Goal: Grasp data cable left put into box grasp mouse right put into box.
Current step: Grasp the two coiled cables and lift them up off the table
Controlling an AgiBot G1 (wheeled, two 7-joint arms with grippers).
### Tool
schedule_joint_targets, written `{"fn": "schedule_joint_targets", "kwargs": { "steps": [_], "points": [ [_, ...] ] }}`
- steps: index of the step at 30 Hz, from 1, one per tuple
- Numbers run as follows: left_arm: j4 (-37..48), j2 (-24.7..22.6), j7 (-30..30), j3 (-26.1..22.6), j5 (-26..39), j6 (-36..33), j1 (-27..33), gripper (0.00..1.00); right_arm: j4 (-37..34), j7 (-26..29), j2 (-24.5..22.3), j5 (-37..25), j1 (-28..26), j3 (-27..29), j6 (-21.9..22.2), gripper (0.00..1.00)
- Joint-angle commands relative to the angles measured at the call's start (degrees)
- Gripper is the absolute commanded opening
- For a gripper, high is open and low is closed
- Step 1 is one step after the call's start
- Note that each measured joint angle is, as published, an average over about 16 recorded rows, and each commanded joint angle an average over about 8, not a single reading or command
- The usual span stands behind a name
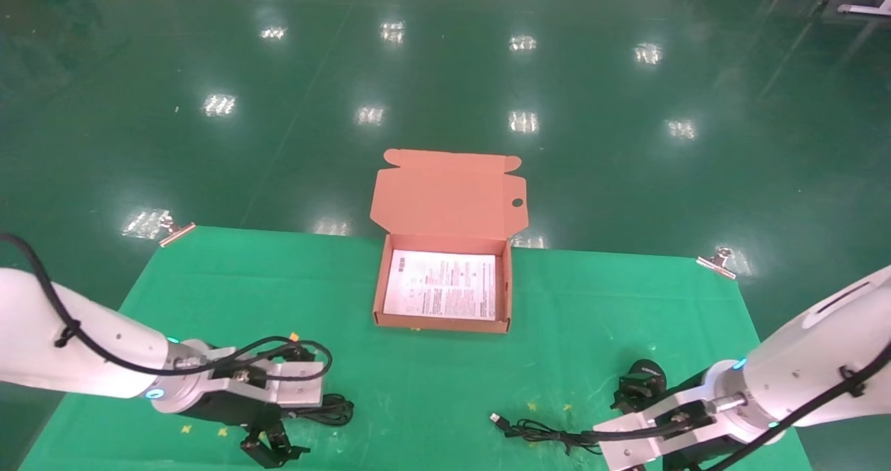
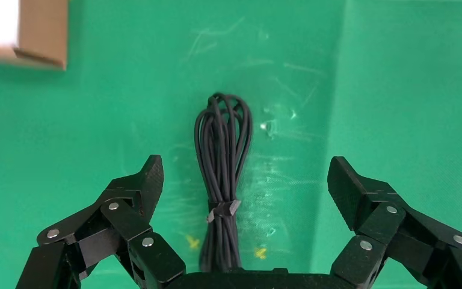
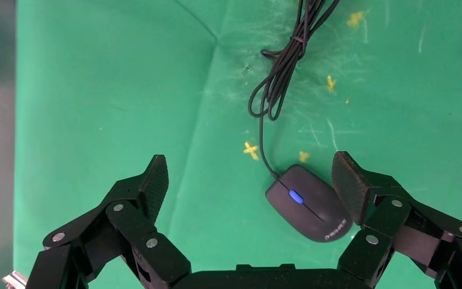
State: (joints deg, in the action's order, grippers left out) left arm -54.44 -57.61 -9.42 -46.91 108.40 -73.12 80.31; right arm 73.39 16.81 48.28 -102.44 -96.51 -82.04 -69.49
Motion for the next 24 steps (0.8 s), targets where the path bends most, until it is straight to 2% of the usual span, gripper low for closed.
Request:
{"fn": "schedule_joint_targets", "kwargs": {
  "steps": [1, 8, 24],
  "points": [
    [2.3, -0.9, -0.5, -0.1, 0.6, 0.8, 0.1, 1.0, -0.6, 0.8, 0.5, -0.8, 0.7, -0.2, 1.1, 1.0],
    [10.9, -3.4, 0.8, -0.1, 0.8, 2.6, 1.1, 1.0, -5.0, 1.1, 3.3, -1.2, 2.9, -0.4, 3.8, 1.0],
    [26.2, -8.2, 8.3, -0.4, 0.9, 5.6, 3.4, 1.0, -12.5, -2.0, 7.7, 0.0, 6.3, 0.0, 8.9, 1.0]
  ]
}}
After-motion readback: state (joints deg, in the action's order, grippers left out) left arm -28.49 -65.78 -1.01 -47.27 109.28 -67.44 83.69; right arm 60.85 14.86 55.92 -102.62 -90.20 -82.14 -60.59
